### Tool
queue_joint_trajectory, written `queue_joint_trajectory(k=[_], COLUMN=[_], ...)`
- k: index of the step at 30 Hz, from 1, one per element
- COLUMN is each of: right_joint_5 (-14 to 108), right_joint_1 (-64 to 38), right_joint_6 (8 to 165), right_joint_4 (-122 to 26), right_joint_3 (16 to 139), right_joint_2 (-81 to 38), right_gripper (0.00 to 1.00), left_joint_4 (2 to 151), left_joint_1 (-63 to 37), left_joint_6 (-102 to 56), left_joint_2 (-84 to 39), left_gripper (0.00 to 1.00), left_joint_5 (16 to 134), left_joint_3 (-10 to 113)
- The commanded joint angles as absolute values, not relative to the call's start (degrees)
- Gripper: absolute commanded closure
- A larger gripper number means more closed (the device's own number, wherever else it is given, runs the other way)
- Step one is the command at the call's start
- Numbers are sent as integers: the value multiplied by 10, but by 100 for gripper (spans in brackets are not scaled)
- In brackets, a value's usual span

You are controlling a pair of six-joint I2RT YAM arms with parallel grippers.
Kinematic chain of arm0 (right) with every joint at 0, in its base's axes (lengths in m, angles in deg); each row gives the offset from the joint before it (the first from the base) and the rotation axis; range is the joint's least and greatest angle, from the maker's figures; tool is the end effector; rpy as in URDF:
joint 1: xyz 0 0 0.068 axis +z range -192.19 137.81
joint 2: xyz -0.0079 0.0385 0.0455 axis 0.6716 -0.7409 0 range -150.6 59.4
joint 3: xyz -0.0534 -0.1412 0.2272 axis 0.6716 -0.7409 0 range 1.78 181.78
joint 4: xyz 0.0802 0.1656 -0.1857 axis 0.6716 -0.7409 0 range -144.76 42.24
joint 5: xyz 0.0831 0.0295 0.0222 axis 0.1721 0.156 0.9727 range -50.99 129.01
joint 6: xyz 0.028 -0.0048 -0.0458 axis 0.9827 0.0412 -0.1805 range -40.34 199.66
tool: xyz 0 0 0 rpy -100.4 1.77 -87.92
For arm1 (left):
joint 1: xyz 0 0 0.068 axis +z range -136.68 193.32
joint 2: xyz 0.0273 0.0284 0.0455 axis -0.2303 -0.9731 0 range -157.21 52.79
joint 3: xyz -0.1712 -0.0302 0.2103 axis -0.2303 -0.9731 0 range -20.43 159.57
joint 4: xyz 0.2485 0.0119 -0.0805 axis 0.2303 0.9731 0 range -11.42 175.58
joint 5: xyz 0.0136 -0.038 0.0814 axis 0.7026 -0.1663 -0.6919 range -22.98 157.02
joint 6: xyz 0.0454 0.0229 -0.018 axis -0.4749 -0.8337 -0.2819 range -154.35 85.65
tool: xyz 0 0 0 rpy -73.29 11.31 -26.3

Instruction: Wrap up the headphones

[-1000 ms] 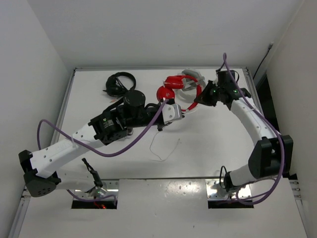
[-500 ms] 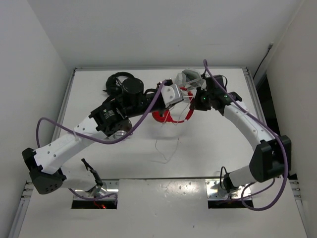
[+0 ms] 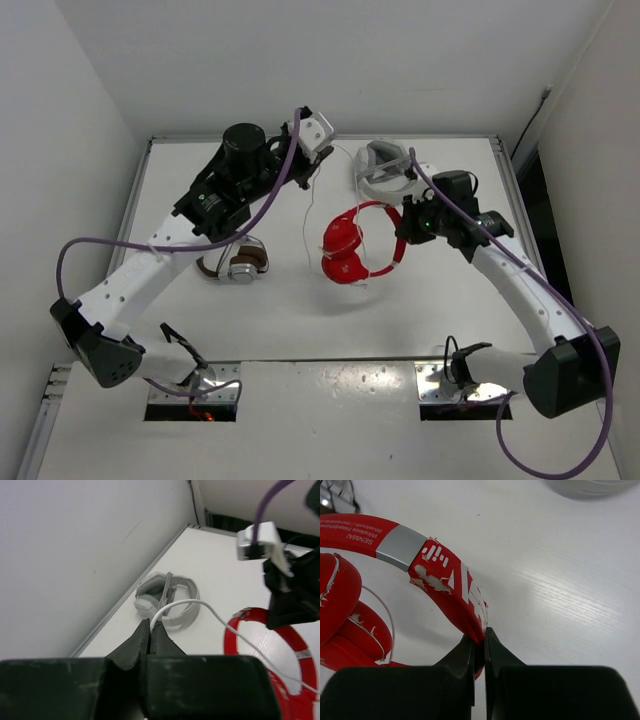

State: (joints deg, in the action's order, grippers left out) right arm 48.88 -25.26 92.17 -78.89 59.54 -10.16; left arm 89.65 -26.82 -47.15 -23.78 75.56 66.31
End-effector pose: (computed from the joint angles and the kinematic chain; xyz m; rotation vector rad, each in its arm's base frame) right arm 0.2466 0.0815 0.2952 -0.1787 2.3444 0.4561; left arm 0.2248 -0.1964 0.4708 0.8202 1.3829 -0.4894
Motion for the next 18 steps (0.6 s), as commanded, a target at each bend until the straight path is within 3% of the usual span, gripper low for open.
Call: queue_joint_trajectory(k=[1,10,18], right_joint_5=[567,657,760], right_joint_1=[-243,-276,-391], right_joint_6=[863,847,858], right_joint_4=[-797,-875,-931], right_joint_3=[612,659,693], right_joint_2=[-77,-77,-84], right_gripper=[100,100,100], left_joint_4=[882,864,827], left_joint_1=[-245,-190,-171], left_joint_6=[-473,-460,-391], left_joint_2=[-247,-311,-382], left_gripper=[100,100,100], left_joint_5=[744,724,717], left_joint_3=[671,614,581])
